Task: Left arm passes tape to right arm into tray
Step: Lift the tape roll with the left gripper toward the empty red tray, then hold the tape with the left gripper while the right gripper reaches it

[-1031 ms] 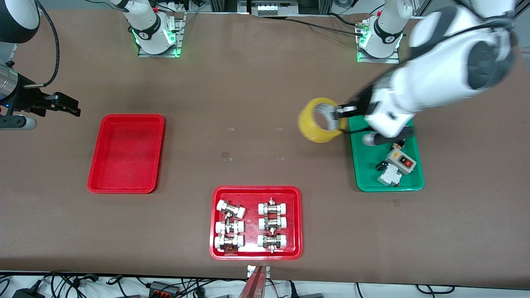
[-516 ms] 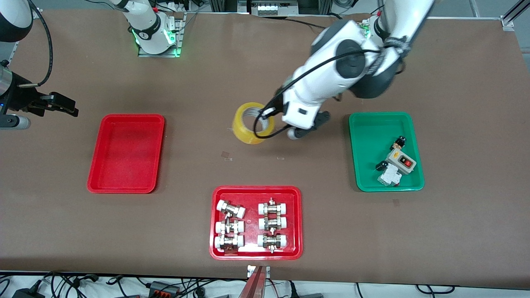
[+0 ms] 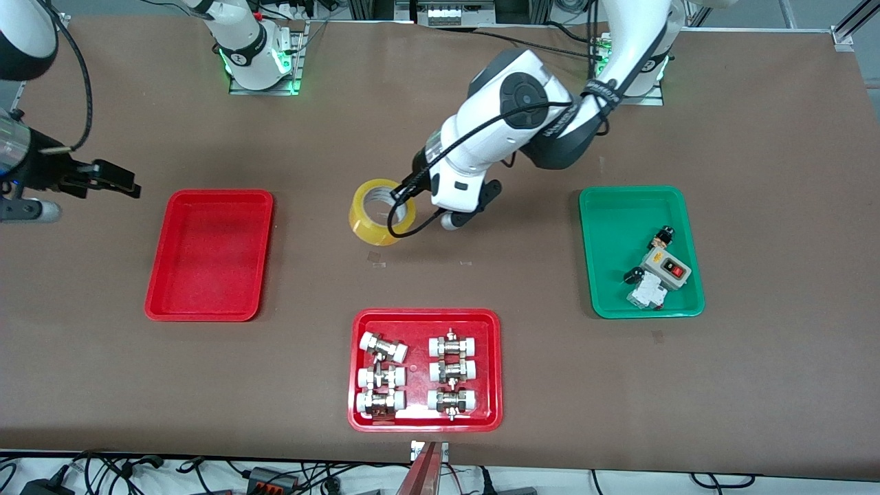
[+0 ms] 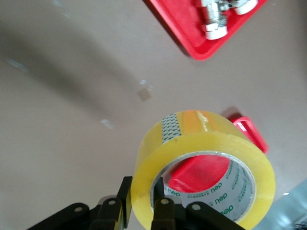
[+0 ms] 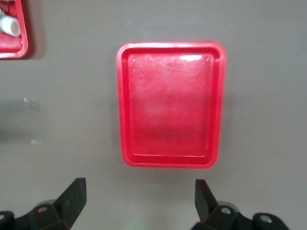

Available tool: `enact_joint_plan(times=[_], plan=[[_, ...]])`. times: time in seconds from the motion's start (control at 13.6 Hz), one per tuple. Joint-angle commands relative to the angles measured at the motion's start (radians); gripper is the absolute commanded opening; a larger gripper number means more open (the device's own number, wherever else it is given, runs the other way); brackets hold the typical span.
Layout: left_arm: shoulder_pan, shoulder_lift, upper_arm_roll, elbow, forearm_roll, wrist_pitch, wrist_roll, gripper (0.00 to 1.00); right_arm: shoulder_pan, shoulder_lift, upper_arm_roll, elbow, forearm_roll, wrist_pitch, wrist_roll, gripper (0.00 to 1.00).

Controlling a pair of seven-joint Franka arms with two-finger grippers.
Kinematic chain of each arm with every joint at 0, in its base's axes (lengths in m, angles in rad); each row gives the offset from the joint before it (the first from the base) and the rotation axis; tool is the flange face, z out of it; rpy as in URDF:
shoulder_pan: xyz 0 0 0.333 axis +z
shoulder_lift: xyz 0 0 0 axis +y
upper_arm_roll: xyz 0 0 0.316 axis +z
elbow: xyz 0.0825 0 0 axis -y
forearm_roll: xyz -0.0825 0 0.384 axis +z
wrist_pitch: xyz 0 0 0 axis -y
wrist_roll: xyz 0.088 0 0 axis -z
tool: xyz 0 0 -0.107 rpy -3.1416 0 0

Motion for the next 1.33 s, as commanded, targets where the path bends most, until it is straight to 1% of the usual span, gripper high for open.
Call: enact_joint_plan(times=[0.0, 0.07, 0.15, 0.22, 0.29, 0.44, 0.52, 0.59, 0.66, 0.74, 0.81, 1.03, 1.18, 1.25], plan=[[-0.054, 0.074, 0.007, 0.05, 0.007, 0.169, -0.105, 0.01, 0.012, 0.072, 0.019, 0.022, 0.105, -0.006, -0.04, 1.0], [-0.07, 0.086, 0.01, 0.05, 0.009, 0.214, -0.116, 0.01, 0.015, 0.088, 0.02, 0.022, 0.197, 0.0, -0.051, 1.0], [-0.09, 0.099, 0.015, 0.052, 0.01, 0.245, -0.12, 0.01, 0.019, 0.108, 0.022, 0.022, 0.269, 0.009, -0.053, 1.0], [-0.098, 0.108, 0.015, 0.052, 0.01, 0.277, -0.137, 0.01, 0.025, 0.112, 0.025, 0.022, 0.326, 0.023, -0.056, 1.0], [-0.115, 0.12, 0.018, 0.052, 0.01, 0.314, -0.177, 0.01, 0.057, 0.122, 0.025, 0.022, 0.377, 0.044, -0.068, 1.0], [-0.173, 0.139, 0.068, 0.053, 0.012, 0.394, -0.279, 0.01, 0.116, 0.149, 0.025, 0.024, 0.456, 0.101, -0.088, 1.0], [-0.219, 0.145, 0.12, 0.056, 0.01, 0.415, -0.3, 0.01, 0.145, 0.158, 0.025, 0.024, 0.501, 0.122, -0.123, 1.0], [-0.265, 0.157, 0.165, 0.084, 0.009, 0.419, -0.318, 0.02, 0.162, 0.171, 0.025, 0.024, 0.547, 0.148, -0.163, 1.0], [-0.279, 0.174, 0.188, 0.116, 0.009, 0.419, -0.346, 0.02, 0.171, 0.192, 0.025, 0.026, 0.596, 0.168, -0.21, 1.0], [-0.281, 0.191, 0.19, 0.135, 0.009, 0.419, -0.366, 0.03, 0.173, 0.223, 0.025, 0.047, 0.648, 0.176, -0.267, 1.0], [-0.282, 0.195, 0.19, 0.141, 0.009, 0.419, -0.373, 0.04, 0.173, 0.253, 0.023, 0.076, 0.671, 0.169, -0.318, 1.0], [-0.284, 0.196, 0.188, 0.141, 0.009, 0.419, -0.387, 0.03, 0.171, 0.313, 0.025, 0.156, 0.675, 0.169, -0.427, 1.0], [-0.284, 0.195, 0.19, 0.141, 0.009, 0.419, -0.399, 0.03, 0.171, 0.329, 0.025, 0.161, 0.679, 0.17, -0.49, 1.0], [-0.284, 0.196, 0.188, 0.141, 0.007, 0.419, -0.401, 0.03, 0.171, 0.335, 0.025, 0.161, 0.697, 0.17, -0.514, 1.0]])
